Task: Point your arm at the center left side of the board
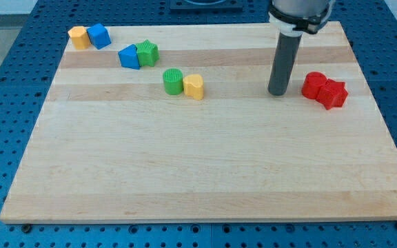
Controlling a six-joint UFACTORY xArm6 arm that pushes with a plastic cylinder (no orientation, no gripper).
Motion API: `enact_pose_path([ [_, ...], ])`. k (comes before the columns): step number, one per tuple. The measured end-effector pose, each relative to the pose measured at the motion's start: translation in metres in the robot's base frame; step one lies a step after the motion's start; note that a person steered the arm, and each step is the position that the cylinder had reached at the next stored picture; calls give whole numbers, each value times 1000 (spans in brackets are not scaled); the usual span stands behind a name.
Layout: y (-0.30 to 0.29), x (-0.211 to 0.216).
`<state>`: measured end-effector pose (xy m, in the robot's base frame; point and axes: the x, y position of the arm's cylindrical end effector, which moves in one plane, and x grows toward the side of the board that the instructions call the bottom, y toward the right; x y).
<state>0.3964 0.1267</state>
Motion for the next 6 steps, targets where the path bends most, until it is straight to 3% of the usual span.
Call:
enact_pose_path([
  [2,-5,31],
  [4,-82,89],
  [5,-158,113],
  [6,-223,89],
])
